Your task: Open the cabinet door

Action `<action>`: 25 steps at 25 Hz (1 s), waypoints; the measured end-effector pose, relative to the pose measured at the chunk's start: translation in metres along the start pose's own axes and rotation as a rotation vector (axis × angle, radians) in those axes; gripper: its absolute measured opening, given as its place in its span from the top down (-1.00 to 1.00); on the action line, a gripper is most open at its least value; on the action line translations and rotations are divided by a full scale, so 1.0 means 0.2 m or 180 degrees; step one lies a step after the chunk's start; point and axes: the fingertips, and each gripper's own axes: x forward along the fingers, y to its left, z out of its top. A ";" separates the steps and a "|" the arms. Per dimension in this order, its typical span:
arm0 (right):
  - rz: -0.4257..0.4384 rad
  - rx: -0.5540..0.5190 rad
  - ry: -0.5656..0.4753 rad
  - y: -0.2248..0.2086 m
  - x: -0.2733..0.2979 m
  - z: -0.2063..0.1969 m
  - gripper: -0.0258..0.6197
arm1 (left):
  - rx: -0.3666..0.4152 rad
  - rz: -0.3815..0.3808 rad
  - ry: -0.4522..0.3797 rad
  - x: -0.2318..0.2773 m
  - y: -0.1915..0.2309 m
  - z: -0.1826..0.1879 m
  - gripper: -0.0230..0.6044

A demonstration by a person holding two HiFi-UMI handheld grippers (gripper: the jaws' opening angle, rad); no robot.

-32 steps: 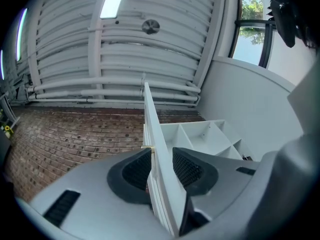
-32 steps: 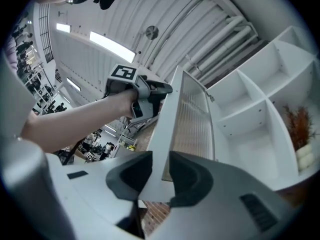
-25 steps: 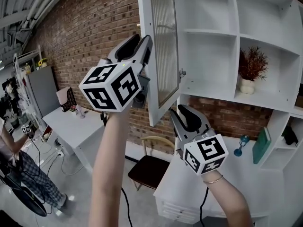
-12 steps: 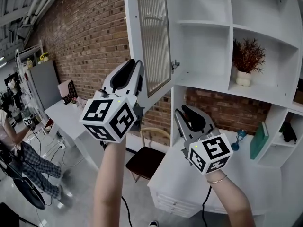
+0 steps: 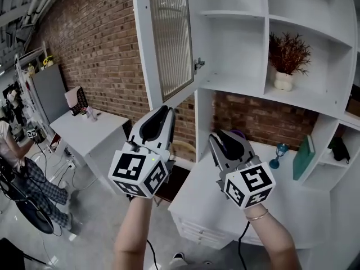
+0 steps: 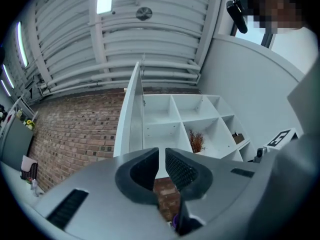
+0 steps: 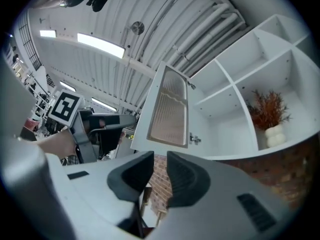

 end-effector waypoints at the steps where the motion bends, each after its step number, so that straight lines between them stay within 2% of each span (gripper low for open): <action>1: -0.0019 0.0016 0.0012 -0.01 -0.02 -0.02 0.68 | -0.0031 0.0004 0.0045 -0.01 -0.02 -0.04 0.79; 11: -0.0169 0.0186 0.0281 -0.09 -0.18 -0.23 0.69 | -0.0133 0.0078 0.0559 -0.07 -0.14 -0.48 0.86; 25: -0.0363 0.0363 0.0570 -0.12 -0.45 -0.45 0.90 | -0.0512 0.0115 0.0914 -0.27 -0.29 -0.79 0.92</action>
